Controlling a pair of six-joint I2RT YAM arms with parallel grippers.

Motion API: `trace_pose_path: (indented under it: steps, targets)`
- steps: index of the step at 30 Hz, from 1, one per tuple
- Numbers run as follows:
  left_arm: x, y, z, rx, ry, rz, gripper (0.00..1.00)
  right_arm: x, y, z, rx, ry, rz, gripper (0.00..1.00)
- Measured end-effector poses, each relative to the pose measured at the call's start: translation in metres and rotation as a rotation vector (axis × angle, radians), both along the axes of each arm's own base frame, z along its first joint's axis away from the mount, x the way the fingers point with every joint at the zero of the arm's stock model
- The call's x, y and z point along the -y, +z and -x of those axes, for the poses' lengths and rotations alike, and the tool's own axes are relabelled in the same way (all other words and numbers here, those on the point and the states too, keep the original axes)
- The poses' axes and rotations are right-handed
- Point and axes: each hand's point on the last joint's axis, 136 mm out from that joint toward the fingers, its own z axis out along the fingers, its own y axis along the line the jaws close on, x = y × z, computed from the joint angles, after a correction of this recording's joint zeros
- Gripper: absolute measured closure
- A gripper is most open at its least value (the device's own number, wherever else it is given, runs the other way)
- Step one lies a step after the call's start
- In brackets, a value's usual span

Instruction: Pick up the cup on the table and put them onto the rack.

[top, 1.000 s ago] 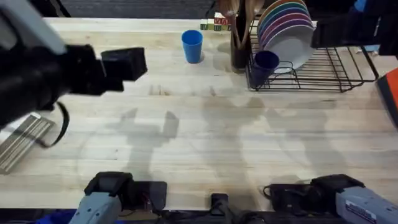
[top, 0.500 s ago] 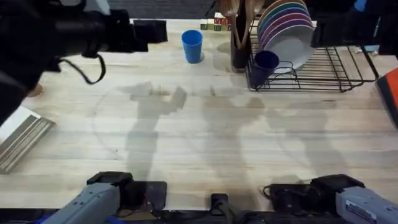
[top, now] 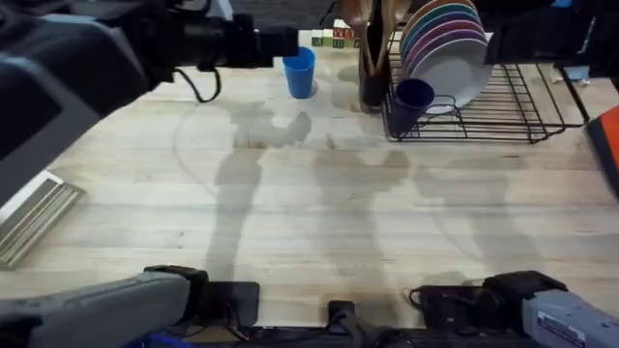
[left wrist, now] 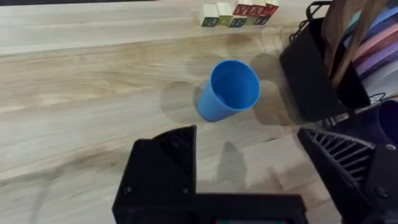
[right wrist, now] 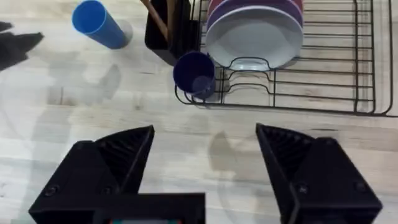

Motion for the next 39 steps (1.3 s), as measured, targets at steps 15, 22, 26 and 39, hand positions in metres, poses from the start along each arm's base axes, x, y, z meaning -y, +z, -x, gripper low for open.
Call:
trace_pose_path:
  steps: [15,22,26,39]
  targets:
    - [0.01,-0.035,-0.036,-0.048,0.05,0.074,0.007,0.0,0.002,-0.002,0.011,-0.003,-0.004,0.004]
    - [0.011,-0.049,-0.055,-0.074,0.059,0.074,0.007,0.0,0.002,-0.002,0.011,-0.003,-0.004,0.004]
    - [0.012,-0.055,-0.063,-0.073,0.061,0.077,0.007,0.0,0.002,-0.002,0.011,-0.003,-0.004,0.004]
    - [0.007,-0.089,-0.07,-0.133,0.095,0.047,0.008,-0.001,-0.004,-0.007,-0.011,-0.003,-0.001,0.004]
